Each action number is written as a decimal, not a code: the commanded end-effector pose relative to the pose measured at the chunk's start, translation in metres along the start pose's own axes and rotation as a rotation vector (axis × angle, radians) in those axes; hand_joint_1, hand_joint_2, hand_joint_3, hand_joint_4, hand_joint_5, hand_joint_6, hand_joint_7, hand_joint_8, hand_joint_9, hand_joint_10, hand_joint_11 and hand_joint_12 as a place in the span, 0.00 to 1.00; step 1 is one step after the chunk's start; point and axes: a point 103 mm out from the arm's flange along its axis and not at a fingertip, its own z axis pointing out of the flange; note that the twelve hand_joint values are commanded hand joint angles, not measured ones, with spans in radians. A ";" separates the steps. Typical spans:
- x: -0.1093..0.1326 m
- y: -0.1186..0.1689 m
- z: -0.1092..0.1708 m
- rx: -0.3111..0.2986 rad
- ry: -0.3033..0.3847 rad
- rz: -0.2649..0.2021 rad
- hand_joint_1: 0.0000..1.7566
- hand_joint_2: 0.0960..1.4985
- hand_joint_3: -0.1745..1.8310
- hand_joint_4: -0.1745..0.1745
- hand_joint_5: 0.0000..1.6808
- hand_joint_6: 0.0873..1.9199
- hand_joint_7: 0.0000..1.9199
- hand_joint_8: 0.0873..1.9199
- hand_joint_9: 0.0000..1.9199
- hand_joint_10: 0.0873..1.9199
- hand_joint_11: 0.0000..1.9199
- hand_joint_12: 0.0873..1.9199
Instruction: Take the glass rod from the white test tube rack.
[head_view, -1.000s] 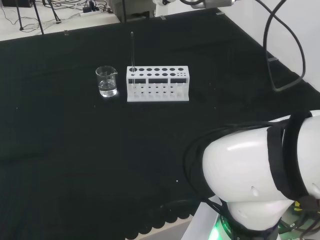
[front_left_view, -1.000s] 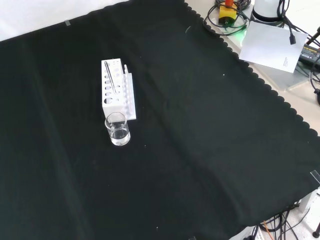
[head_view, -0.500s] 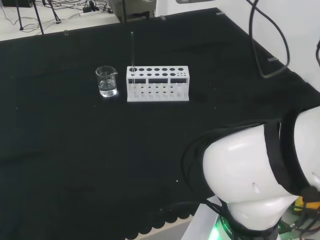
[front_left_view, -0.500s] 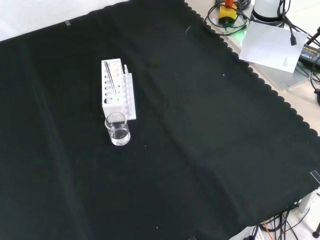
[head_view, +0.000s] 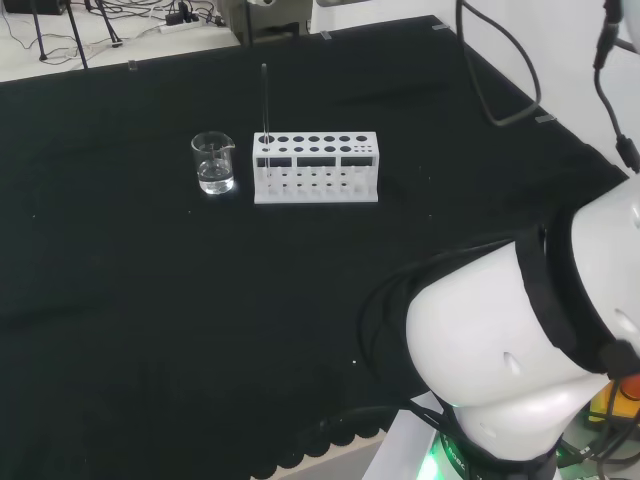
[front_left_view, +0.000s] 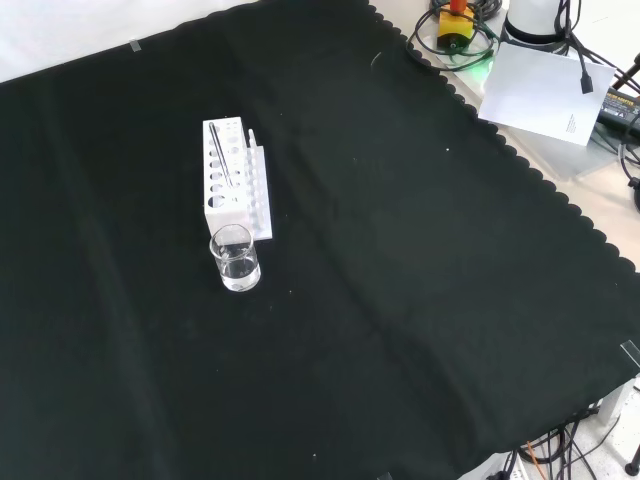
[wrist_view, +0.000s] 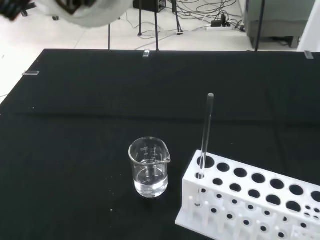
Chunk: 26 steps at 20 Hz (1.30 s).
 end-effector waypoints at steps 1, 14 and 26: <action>0.001 0.041 0.011 -0.004 -0.004 -0.042 0.43 0.42 0.42 0.17 0.01 0.00 0.00 0.31 0.05 0.42 0.00 0.70; -0.022 0.101 0.052 0.038 -0.018 -0.049 0.44 0.43 0.43 0.17 0.04 0.00 0.01 0.40 0.09 0.44 0.00 0.70; -0.032 0.128 0.097 0.077 -0.015 -0.058 0.43 0.44 0.43 0.14 0.06 0.00 0.04 0.43 0.13 0.45 0.00 0.73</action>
